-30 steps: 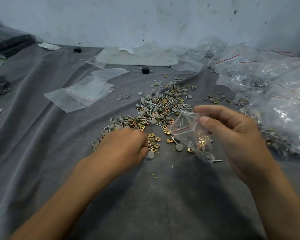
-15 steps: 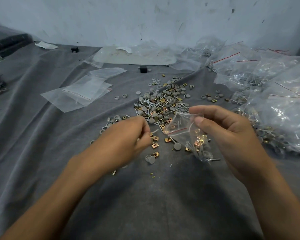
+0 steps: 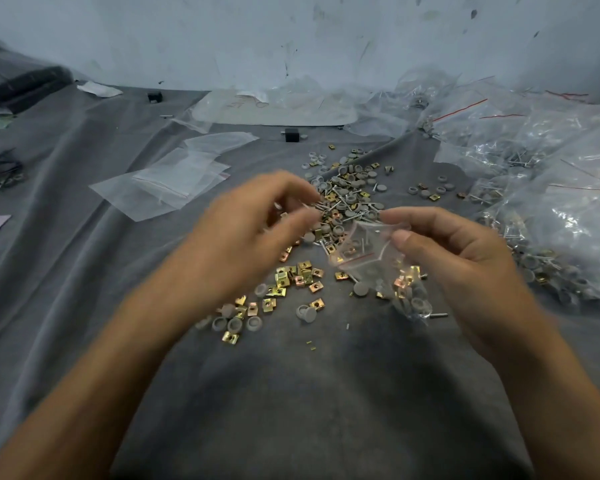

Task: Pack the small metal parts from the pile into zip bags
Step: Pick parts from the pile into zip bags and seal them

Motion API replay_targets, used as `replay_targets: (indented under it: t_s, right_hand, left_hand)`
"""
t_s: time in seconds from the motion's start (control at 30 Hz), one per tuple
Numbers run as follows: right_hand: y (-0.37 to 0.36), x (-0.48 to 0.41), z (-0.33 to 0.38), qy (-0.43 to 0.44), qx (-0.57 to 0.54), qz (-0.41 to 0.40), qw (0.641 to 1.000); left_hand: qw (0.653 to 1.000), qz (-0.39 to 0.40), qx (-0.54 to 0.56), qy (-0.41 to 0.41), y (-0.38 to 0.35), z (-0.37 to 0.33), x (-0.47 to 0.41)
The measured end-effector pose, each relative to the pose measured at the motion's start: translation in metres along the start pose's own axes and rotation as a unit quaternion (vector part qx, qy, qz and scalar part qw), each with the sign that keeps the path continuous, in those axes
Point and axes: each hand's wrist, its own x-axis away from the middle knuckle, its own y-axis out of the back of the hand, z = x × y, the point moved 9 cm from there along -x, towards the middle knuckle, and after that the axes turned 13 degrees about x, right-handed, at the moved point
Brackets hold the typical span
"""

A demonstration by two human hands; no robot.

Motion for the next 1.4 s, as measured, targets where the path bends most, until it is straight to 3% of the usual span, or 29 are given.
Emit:
replay_targets:
  t_s: [0.1, 0.17, 0.27, 0.4, 0.5, 0.67, 1.17, 1.4]
  right_hand:
    - [0.006, -0.001, 0.001, 0.012, -0.009, -0.010, 1.000]
    - [0.008, 0.000, 0.000, 0.017, -0.009, -0.011, 1.000]
    - [0.007, -0.001, -0.001, 0.019, 0.001, -0.010, 1.000]
    - [0.006, -0.001, -0.001, 0.016, 0.001, -0.010, 1.000]
    - [0.006, -0.001, 0.000, 0.016, 0.001, -0.011, 1.000]
    - [0.006, -0.002, -0.004, 0.021, 0.008, -0.009, 1.000]
    - [0.005, -0.001, -0.005, 0.008, 0.009, -0.004, 1.000]
    - [0.002, -0.001, -0.004, 0.004, -0.007, 0.000, 1.000]
  left_hand:
    - [0.994, -0.106, -0.017, 0.033, 0.055, 0.028, 0.001]
    - [0.986, -0.121, -0.074, 0.085, 0.072, 0.054, 0.005]
    - [0.964, -0.054, -0.189, 0.177, 0.076, 0.089, 0.014]
    - [0.933, 0.048, -0.251, 0.255, 0.070, 0.114, 0.023]
    - [0.904, 0.078, -0.301, 0.293, 0.070, 0.128, 0.030]
    - [0.892, 0.077, -0.318, 0.314, 0.064, 0.138, 0.029]
    - [0.925, 0.111, -0.200, 0.302, 0.028, 0.131, 0.026]
    - [0.920, 0.097, -0.220, 0.310, 0.015, 0.128, 0.022]
